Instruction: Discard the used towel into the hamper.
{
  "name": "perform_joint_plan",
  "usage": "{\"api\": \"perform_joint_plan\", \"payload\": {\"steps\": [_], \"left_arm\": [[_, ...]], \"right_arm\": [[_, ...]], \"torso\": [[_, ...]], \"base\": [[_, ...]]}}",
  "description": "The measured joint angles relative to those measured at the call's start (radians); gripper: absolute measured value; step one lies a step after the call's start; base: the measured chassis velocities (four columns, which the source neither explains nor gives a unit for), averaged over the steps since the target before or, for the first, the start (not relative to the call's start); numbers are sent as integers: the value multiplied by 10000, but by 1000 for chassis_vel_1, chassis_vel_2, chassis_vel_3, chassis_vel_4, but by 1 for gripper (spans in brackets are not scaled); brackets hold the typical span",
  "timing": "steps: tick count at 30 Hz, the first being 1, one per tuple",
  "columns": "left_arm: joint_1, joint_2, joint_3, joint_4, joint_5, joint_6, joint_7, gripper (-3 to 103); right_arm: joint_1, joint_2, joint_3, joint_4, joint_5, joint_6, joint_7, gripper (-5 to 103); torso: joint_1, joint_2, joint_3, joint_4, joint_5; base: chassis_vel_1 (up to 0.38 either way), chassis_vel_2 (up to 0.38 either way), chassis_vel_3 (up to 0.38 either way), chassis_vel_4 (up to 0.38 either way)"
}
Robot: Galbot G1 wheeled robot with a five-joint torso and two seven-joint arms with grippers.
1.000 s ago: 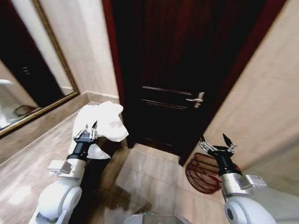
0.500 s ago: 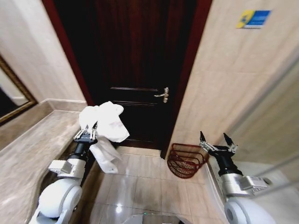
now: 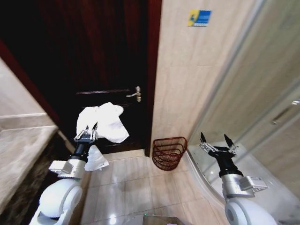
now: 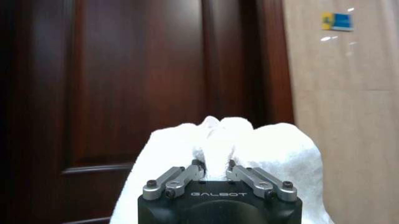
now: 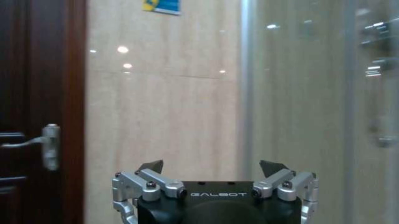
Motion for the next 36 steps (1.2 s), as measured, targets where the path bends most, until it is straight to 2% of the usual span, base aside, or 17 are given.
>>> {"api": "perform_joint_plan", "payload": {"steps": [8,9,15,28,36], "left_arm": [[-15,-112,113,120,3,-109,-47,13],[38,-125,145,169,-4,-170,-77,13],[79,-163,168,308,-20,-372,-126,13],[44,-211,215,486,16,-354,-184,13],[57,-200,186,558,4,-252,-205,13]], "right_arm": [[-6,-7,25,0,150,247,76,100],[0,-12,26,0,163,251,97,100],[51,-20,6,0,193,252,145,100],[61,-6,22,0,206,342,157,100],[100,31,3,0,204,358,179,100]], "torso": [[-32,-76,-41,-2,1],[-60,-132,-71,-7,-1],[-200,-438,-235,0,0],[-406,-876,-470,1,0],[-622,-1348,-724,0,0]], "base": [[-113,-115,-129,-124],[-95,-81,-108,-101],[-78,-53,-54,-56],[0,0,0,0],[0,0,0,0]]}}
